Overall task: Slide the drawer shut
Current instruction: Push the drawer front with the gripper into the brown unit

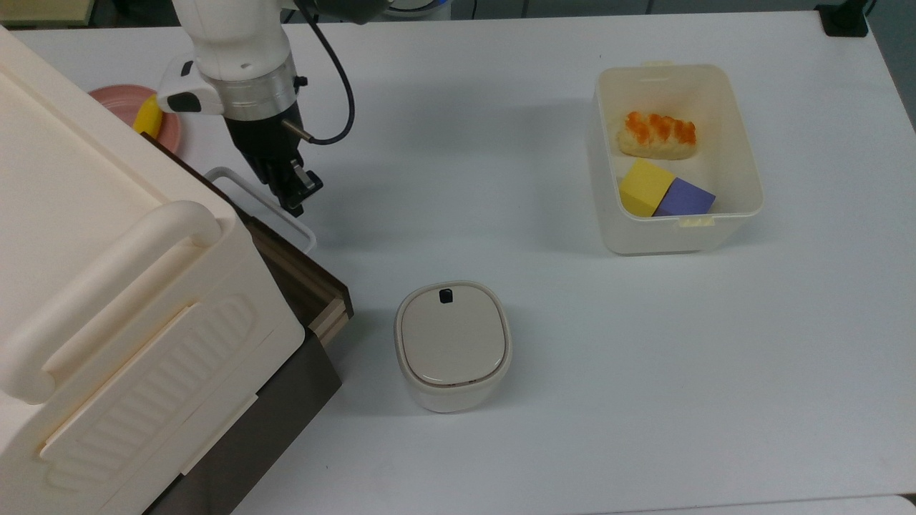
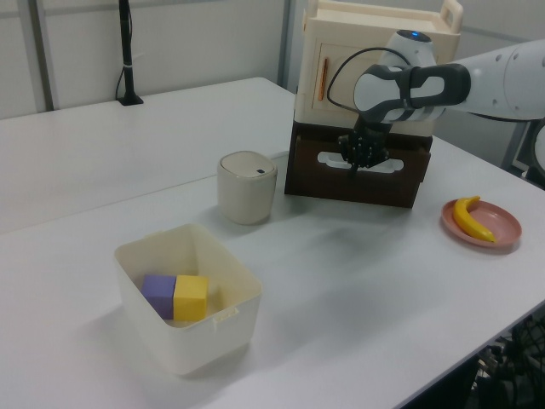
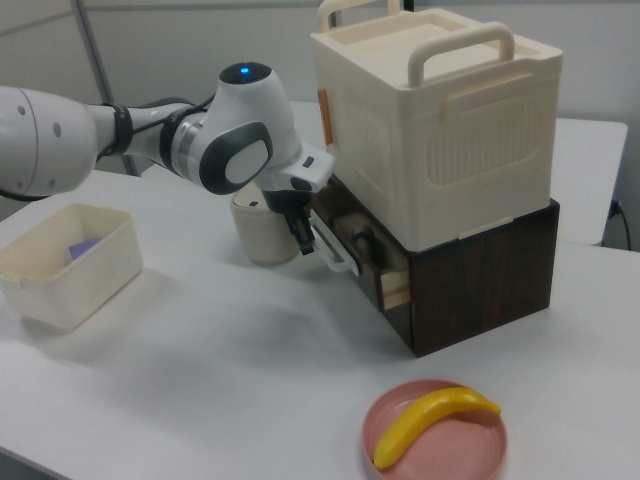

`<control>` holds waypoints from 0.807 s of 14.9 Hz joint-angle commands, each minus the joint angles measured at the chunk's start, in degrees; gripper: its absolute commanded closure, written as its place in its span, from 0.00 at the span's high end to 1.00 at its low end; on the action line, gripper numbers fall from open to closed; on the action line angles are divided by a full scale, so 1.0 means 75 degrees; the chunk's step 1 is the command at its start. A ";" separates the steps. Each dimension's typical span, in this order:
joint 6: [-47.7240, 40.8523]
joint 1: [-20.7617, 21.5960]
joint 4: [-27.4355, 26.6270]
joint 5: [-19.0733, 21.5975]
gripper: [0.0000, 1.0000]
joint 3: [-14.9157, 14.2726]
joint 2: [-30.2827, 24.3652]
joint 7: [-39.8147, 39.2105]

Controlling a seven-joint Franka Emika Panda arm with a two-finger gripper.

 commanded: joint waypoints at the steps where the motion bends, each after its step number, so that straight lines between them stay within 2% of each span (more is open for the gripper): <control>1: 0.0541 -0.0157 0.0139 0.0088 0.00 -0.0062 0.0189 -0.0097; 12: 0.0986 -0.0473 0.0174 0.0194 0.00 -0.0073 0.0306 -0.0180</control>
